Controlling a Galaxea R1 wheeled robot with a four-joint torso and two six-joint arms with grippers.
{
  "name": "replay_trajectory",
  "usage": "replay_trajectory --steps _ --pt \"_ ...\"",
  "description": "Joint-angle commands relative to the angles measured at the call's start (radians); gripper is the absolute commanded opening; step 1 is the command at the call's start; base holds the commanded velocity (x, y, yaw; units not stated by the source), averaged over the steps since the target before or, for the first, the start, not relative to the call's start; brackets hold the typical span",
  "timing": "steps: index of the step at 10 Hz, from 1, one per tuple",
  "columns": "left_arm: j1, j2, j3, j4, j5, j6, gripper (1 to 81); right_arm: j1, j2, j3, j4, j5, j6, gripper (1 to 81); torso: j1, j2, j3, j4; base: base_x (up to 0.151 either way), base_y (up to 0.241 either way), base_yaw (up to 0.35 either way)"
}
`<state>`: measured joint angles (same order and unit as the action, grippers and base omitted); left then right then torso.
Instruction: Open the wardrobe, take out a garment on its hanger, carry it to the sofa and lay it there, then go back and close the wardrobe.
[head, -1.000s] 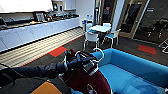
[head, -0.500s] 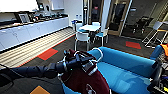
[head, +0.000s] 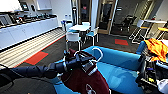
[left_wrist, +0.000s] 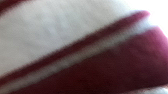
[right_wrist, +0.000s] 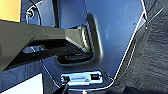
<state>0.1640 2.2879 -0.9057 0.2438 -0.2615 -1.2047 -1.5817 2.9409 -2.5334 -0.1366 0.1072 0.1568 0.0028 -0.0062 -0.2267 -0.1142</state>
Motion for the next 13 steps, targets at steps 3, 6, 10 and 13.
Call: replay_trajectory --steps 3,6,10,13 --pt "-0.171 -0.004 0.039 0.043 -0.074 0.019 1.0 0.016 -0.006 0.006 -0.011 -0.063 -0.003 81.1 0.0 0.0 0.0 0.0 0.0 0.0 -0.288" --pt "-0.172 -0.002 0.037 0.043 -0.058 0.019 1.0 0.016 -0.006 0.006 -0.012 -0.063 -0.003 81.1 0.0 0.0 0.0 0.0 0.0 0.0 -0.28" --pt "-0.172 -0.004 0.037 0.043 -0.058 0.017 1.0 0.016 -0.004 0.006 -0.014 -0.063 -0.003 81.1 0.0 0.0 0.0 0.0 0.0 0.0 -0.233" --pt "-0.171 -0.004 0.037 0.043 -0.045 0.017 1.0 0.018 -0.003 0.004 -0.015 -0.063 -0.003 81.1 0.0 0.0 0.0 0.0 0.0 0.0 -0.079"
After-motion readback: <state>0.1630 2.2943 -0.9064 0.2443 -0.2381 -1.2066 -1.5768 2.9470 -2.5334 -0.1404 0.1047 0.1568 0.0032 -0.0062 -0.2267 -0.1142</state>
